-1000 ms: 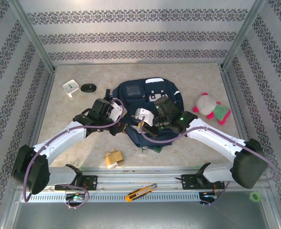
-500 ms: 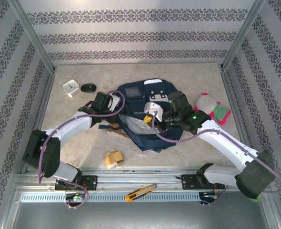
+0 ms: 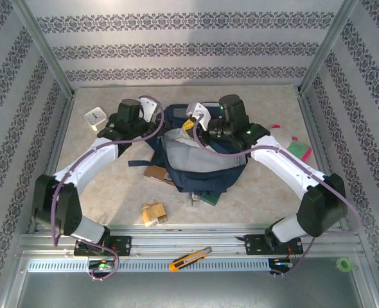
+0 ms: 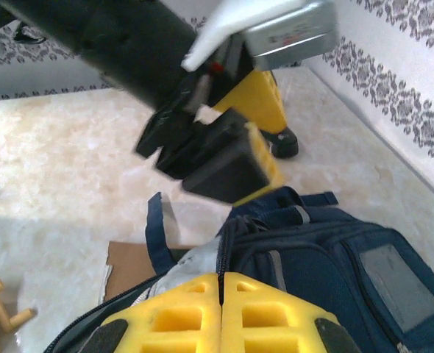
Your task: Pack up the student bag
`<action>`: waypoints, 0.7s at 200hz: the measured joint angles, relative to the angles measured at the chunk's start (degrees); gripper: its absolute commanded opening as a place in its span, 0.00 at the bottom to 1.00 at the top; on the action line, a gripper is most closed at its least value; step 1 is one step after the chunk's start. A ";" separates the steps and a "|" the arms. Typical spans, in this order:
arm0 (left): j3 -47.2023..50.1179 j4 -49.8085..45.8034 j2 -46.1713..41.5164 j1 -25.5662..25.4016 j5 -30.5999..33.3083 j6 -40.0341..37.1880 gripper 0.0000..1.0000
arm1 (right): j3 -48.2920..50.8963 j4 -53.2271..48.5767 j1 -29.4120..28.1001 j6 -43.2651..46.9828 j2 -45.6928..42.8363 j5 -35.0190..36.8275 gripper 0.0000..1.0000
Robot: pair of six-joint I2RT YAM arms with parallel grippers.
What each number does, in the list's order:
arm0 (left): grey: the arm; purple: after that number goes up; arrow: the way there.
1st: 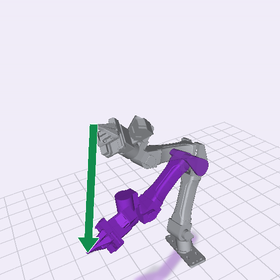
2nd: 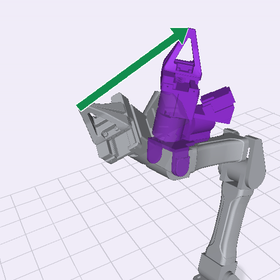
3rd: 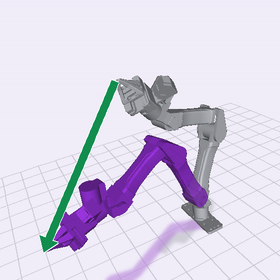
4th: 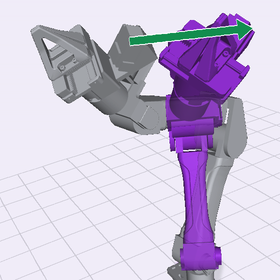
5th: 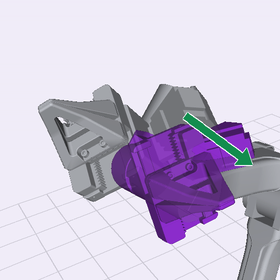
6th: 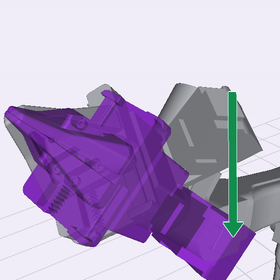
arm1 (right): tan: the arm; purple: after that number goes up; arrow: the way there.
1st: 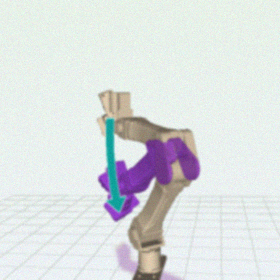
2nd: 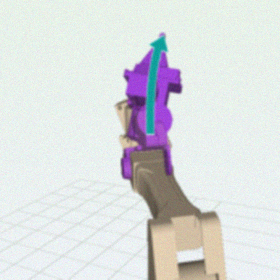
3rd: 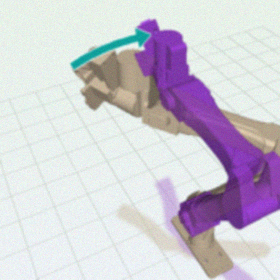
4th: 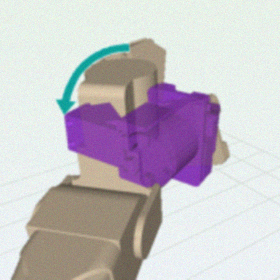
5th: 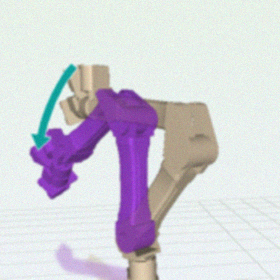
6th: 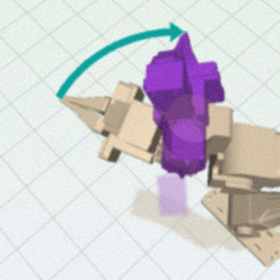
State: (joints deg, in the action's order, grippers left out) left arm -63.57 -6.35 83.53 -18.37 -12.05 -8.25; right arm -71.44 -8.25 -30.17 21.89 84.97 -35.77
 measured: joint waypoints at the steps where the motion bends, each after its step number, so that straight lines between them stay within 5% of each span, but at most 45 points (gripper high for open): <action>1: 0.35 0.17 -0.46 0.00 -0.85 -0.79 0.74 | -0.09 -0.04 0.00 0.04 0.04 -0.09 0.00; 44: 6.49 2.99 -7.58 -0.02 -21.57 -18.23 0.77 | -1.68 -0.50 0.09 0.98 1.05 -4.20 0.00; 88: 6.86 9.53 -2.75 -0.33 -27.50 -22.93 0.76 | -1.68 -0.68 0.22 0.96 1.92 -7.21 0.00; 99: 6.80 11.89 -1.38 -0.33 -29.05 -22.51 0.66 | -1.73 -0.66 0.44 0.94 1.92 -7.28 0.00; 112: 5.95 12.72 0.22 -0.39 -31.17 -21.94 0.34 | -1.81 -0.63 0.72 0.81 1.92 -7.26 0.04; 123: 5.05 13.11 1.31 -0.52 -32.37 -21.99 0.14 | -1.81 -0.61 0.83 0.61 1.90 -7.17 0.19; 140: 4.85 14.12 1.75 -0.76 -32.15 -22.40 0.03 | -1.40 0.17 1.20 0.33 1.40 -7.06 0.45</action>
State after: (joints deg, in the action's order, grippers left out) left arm -58.72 7.77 85.27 -19.14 -44.21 -30.65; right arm -72.84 -8.08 -28.97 22.22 86.37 -42.83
